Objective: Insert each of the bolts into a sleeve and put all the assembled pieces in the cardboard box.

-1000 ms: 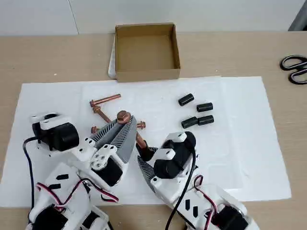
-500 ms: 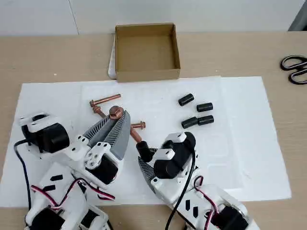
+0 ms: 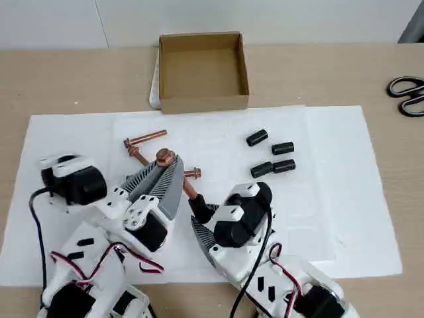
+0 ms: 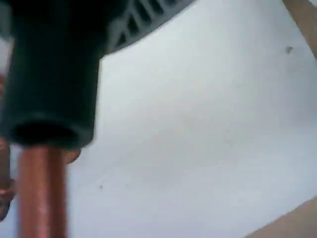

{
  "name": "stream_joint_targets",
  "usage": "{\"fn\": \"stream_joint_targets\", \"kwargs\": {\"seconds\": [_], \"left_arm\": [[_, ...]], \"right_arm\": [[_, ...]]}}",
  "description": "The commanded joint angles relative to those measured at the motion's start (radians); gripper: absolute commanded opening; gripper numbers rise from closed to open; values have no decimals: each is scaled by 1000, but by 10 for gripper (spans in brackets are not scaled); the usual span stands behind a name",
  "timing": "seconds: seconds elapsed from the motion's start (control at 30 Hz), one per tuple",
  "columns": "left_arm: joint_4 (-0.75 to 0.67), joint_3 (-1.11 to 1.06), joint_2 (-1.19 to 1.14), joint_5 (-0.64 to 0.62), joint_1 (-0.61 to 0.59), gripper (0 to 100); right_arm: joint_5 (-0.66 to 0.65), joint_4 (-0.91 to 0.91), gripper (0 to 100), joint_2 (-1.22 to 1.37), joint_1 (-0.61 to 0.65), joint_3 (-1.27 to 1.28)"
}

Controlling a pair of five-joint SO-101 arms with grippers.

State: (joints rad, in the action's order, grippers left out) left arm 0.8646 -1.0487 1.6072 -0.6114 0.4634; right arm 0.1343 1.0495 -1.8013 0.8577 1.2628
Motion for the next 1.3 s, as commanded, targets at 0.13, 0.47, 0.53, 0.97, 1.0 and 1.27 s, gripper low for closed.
{"fn": "stream_joint_targets", "kwargs": {"seconds": [0.13, 0.47, 0.53, 0.97, 1.0, 1.27], "left_arm": [[-28, -13, 0, 0, 5, 6], [86, -30, 0, -117, 147, 6], [115, -38, 0, -115, 169, 6], [135, -142, 2, 109, 247, 6], [126, -142, 2, 127, 247, 6], [101, -165, 2, 146, 245, 179]], "right_arm": [[-12, -5, 4, -8, 4, -66], [-14, -54, 4, -2, 4, -60], [-14, -54, 4, -2, 4, -60], [-15, -54, 4, -4, -30, -61], [-15, -54, 4, -5, -39, -61], [-15, -48, 4, -5, -44, -61]]}}
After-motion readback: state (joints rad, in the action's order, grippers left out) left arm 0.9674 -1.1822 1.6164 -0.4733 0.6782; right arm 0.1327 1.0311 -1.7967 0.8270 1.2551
